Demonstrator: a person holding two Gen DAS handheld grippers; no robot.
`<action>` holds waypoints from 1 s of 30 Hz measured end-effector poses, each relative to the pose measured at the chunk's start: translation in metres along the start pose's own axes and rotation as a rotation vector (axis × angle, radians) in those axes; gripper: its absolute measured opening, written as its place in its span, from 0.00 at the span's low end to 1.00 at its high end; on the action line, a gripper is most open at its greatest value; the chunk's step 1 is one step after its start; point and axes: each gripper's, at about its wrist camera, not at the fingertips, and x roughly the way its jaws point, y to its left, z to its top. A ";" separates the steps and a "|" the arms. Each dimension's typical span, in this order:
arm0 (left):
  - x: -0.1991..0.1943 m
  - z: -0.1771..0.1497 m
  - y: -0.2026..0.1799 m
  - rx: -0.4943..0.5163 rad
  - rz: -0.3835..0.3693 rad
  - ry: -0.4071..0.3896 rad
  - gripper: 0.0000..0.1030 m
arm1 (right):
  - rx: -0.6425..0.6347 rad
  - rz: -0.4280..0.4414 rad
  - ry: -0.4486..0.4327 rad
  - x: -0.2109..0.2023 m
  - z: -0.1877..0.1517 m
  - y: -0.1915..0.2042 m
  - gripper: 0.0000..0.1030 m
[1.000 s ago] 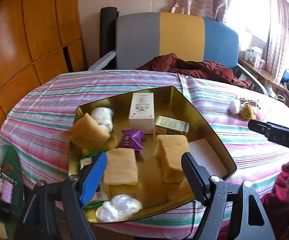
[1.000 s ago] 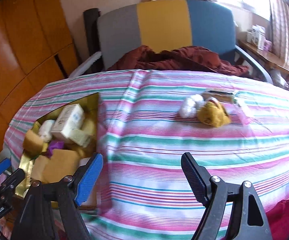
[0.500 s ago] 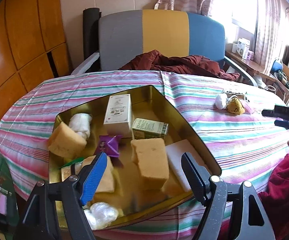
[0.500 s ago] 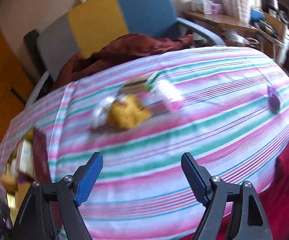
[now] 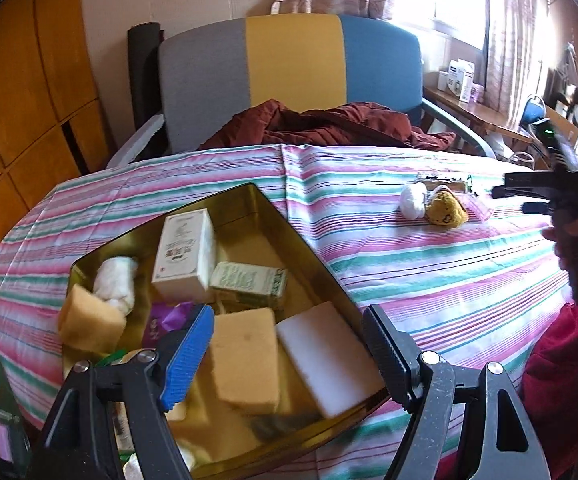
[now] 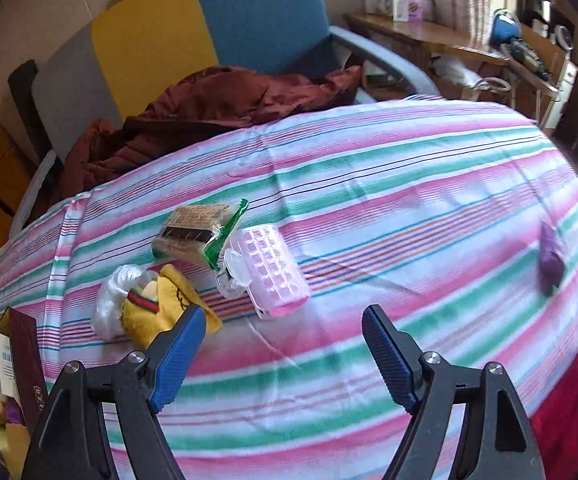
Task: Organize objects
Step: 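Reach the right tool toward the pink hair roller while the left tool approaches the yellow plush toy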
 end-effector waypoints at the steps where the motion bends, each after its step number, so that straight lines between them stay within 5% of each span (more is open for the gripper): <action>1: 0.002 0.002 -0.003 0.006 -0.004 0.002 0.75 | -0.010 0.007 0.013 0.008 0.003 0.000 0.79; 14: 0.035 0.031 -0.052 0.081 -0.072 0.030 0.75 | -0.071 0.073 0.077 0.054 0.020 0.007 0.79; 16: 0.040 0.036 -0.061 0.088 -0.088 0.033 0.75 | -0.067 0.092 0.090 0.057 0.021 0.005 0.64; 20: 0.049 0.045 -0.077 0.097 -0.124 0.036 0.75 | -0.064 0.098 0.094 0.049 0.020 0.003 0.62; 30: 0.092 0.071 -0.115 0.079 -0.243 0.103 0.74 | -0.123 -0.105 0.044 0.025 0.017 -0.004 0.62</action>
